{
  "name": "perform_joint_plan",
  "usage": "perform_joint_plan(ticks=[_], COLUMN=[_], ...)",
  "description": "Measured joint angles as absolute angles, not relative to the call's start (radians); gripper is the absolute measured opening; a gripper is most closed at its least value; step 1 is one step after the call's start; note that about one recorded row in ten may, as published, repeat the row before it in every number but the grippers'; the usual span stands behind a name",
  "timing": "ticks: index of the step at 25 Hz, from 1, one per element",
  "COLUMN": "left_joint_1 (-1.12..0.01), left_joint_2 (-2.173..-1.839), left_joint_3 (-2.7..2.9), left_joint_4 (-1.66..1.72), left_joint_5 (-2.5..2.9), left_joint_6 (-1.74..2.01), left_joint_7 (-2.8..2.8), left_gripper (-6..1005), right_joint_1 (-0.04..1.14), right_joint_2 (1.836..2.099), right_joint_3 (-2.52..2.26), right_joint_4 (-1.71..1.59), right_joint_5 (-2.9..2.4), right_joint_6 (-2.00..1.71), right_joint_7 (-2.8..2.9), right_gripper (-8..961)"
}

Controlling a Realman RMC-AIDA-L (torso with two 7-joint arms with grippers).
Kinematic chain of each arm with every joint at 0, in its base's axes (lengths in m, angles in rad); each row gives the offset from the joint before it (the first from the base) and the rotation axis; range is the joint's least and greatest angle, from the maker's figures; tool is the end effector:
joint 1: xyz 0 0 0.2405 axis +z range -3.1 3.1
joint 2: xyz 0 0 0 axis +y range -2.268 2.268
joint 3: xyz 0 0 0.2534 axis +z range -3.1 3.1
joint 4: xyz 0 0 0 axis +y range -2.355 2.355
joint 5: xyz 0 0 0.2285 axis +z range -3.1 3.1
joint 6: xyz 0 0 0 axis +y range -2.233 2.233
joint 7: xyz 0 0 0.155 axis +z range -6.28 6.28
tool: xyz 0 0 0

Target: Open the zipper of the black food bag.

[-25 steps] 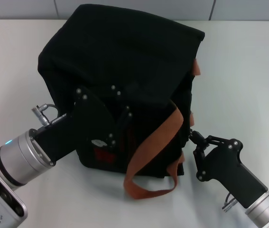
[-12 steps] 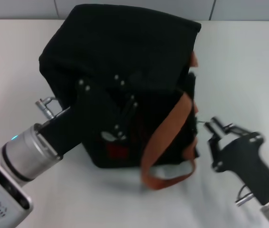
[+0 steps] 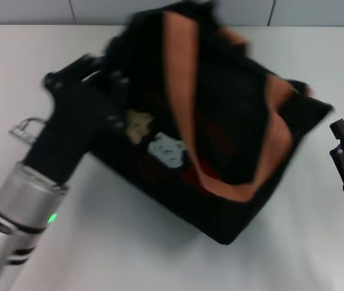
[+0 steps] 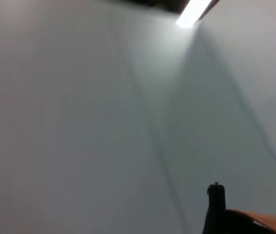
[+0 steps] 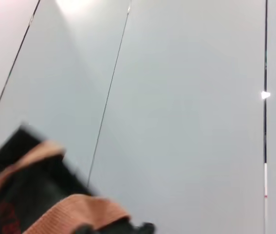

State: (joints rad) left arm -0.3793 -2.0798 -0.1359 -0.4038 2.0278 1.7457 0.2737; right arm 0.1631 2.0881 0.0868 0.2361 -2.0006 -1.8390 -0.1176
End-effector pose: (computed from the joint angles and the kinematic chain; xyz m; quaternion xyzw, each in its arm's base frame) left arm -0.2222 0.2552 -0.0663 -0.7131 0.0428 -0.4616 0.5258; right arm 0.2927 0.1945 -0.0479 -0.7221 0.0291 0.4174 0.5509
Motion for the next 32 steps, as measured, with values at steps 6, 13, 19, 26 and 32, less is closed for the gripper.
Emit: perform_joint_plan(ticks=[6,13,19,26,32], left_joint_1=[-0.299,-0.285,-0.293,-0.322,-0.336], left_joint_2=[-2.08,-2.08,-2.08,-2.08,-2.079], left_joint_3=[-0.202,-0.107,-0.053,-0.058,-0.058], left_joint_4=[-0.283,-0.264,-0.267,-0.27,-0.262], left_joint_5=[2.03,2.039,2.041,2.033,2.032], left_joint_6=[1.616,1.588,1.61,1.597,1.596], left_joint_7=[-0.09,-0.119,-0.108,-0.111,-0.118], left_gripper=[89,94,98,217,361], right_joint_1=[0.188,0.198,0.219,0.266,0.33], right_joint_2=[2.085,2.083,2.083,2.082,2.082], right_joint_3=[0.072,0.067,0.067,0.067,0.068], right_joint_4=[0.215,0.131,0.023,-0.012,-0.022], right_joint_5=[-2.01,-2.105,-2.257,-2.487,-2.65], right_joint_6=[-1.853,-1.93,-1.993,-2.033,-1.982], right_joint_7=[-0.038,0.148,0.318,0.364,0.43], right_gripper=[572,810,810,810,811])
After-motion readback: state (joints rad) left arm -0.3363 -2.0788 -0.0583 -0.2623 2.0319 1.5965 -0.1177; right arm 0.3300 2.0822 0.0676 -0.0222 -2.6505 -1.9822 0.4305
